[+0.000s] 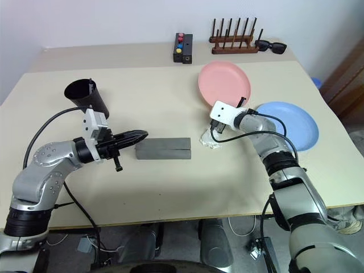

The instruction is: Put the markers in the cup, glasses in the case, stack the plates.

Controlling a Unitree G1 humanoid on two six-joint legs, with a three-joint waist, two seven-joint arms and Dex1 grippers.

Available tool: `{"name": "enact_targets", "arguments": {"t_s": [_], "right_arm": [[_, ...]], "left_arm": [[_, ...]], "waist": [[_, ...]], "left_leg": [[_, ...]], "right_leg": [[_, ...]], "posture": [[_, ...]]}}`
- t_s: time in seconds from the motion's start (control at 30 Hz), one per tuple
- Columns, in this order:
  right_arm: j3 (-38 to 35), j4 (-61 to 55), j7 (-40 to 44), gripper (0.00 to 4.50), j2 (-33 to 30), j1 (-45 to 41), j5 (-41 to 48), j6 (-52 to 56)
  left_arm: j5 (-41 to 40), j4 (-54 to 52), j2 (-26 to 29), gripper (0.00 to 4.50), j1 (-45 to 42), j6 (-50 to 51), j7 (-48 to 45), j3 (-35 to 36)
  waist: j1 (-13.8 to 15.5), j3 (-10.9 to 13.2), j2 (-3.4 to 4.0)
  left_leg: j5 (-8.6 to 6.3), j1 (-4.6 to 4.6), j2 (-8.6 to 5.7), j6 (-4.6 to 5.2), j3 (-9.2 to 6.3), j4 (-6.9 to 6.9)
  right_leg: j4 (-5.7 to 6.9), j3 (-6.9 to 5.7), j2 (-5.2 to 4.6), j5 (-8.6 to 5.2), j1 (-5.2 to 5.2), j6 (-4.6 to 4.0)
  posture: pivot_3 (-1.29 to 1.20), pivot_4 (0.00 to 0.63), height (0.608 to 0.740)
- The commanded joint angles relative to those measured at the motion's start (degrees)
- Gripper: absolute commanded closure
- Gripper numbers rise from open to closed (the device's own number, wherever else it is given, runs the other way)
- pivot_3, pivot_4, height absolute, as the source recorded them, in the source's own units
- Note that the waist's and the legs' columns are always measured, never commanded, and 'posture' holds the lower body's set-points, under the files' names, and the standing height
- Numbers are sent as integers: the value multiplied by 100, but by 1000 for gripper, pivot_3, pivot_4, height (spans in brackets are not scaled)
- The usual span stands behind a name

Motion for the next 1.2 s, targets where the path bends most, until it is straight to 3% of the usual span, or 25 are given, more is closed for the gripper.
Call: {"name": "enact_targets", "arguments": {"t_s": [0.03,0.2,0.3,0.47,0.67,0.77,0.9,1.03,1.2], "right_arm": [[-754,-1698,366,4461,-757,636,310,415],[-1901,-3768,1205,4461,-1787,2412,992,1262],[-2588,-4398,1474,4461,-2099,3346,1207,1750],[-3137,-4526,1583,4461,-2291,4382,1128,2025],[-3136,-4325,1629,4461,-2299,4611,1128,2120],[-3037,-4109,1606,3574,-2362,4373,1079,2078],[-3041,-4107,1710,1721,-2348,4076,1251,1958],[-3068,-4476,2074,1721,-2174,3872,1900,2240],[-2444,-4950,2081,1721,-1371,3453,2548,2734]], "left_arm": [[-93,47,-113,4500,-188,-141,-32,-120],[4,456,-293,4500,-471,-295,-215,-415],[95,765,-395,4500,-690,-464,-344,-587],[199,1130,-579,4500,-976,-676,-465,-795],[218,1081,-589,4500,-885,-737,-471,-799],[186,928,-505,4500,-715,-684,-421,-704],[168,836,-453,4500,-609,-652,-333,-635],[168,826,-434,4500,-588,-664,-240,-591],[195,864,-404,4500,-584,-683,-163,-541]], "waist": [[64,1,3],[156,0,3],[128,0,3],[109,-1,3],[121,-1,4],[119,-1,4],[133,-1,3],[143,-1,3],[117,-1,0]], "left_leg": [[0,0,0,0,0,1],[-1,-2,-2,1,1,3],[-1,2,-1,2,4,5],[-1,5,0,2,12,13],[-1,5,0,2,17,14],[-1,5,0,2,17,15],[-1,5,0,2,17,15],[-1,3,0,2,16,15],[-1,5,2,2,14,15]], "right_leg": [[-1,0,0,0,0,0],[-9,0,-1,-3,4,0],[-9,3,-1,-13,9,-19],[-7,7,0,-15,11,-18],[-6,11,-1,-14,11,-20],[-7,12,-1,-14,11,-19],[-7,12,-1,-14,11,-19],[-8,12,-1,-15,12,-18],[-7,11,0,-15,12,-17]], "posture": [[0,150,740],[0,150,740],[0,150,740],[0,150,740],[0,150,740],[0,150,740],[0,150,740],[0,150,740],[0,150,740]]}}
